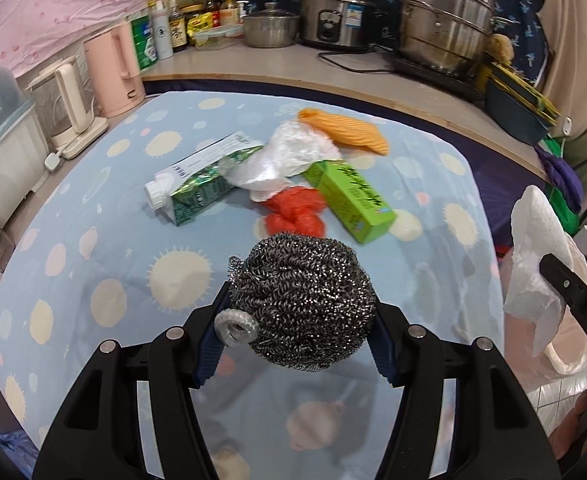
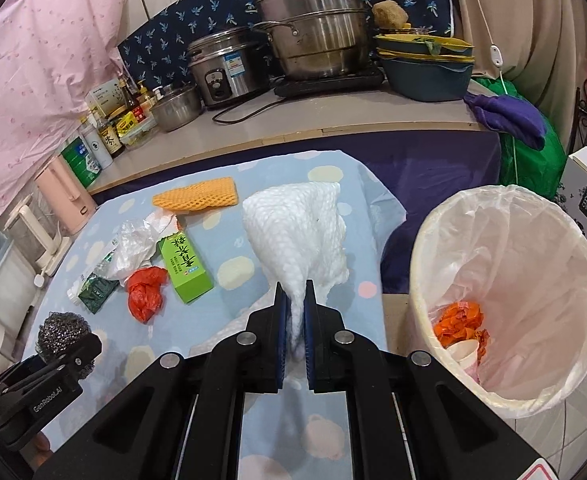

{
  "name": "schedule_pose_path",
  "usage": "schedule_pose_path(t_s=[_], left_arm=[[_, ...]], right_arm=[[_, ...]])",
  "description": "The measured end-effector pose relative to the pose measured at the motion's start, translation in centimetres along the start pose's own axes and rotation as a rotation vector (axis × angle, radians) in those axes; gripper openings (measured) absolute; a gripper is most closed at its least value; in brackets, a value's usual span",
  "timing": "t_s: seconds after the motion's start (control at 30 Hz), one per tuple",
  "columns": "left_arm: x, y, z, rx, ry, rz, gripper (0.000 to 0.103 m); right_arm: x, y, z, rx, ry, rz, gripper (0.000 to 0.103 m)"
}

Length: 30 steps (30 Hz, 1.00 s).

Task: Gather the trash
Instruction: 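Carry the scrubber and paper towel over the bin and open both tools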

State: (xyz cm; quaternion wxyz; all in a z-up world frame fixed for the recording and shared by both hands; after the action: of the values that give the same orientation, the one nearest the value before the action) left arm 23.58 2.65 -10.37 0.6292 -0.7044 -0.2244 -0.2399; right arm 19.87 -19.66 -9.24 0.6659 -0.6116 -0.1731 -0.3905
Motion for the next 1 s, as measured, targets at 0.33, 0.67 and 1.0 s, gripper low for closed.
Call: schedule_pose_path(t_s=[0.33, 0.67, 1.0], left_arm=[[-1.3, -1.9, -6.9, -0.051, 0.108, -0.015, 0.058], [-2.0, -2.6, -13.6, -0.107, 0.191, -0.025, 0.058], [-2.4, -3.1, -18.9, -0.145, 0.257, -0.037, 0.058]], right_arm=[[-0.1, -3.0, -6.7, -0.054, 0.079, -0.038, 0.008], [-1.1, -4.2, -14.1, -0.146, 0.154, -0.034, 0.008], [-1.9, -4.4, -18.7, -0.187, 0.204, -0.031, 0.008]])
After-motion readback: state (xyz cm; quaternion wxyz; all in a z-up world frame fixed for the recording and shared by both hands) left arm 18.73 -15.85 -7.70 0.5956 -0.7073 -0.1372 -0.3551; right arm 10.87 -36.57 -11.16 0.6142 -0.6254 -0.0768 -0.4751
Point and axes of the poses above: each gripper's, at about its wrist camera, not at the fingertips, and y roughly the way its jaws point, z to its left, x to its top, the point moved 9 cm from there along y, roughly the way its jaws point, and after that the axes turned 4 degrees about -y, right-handed, at the moved point
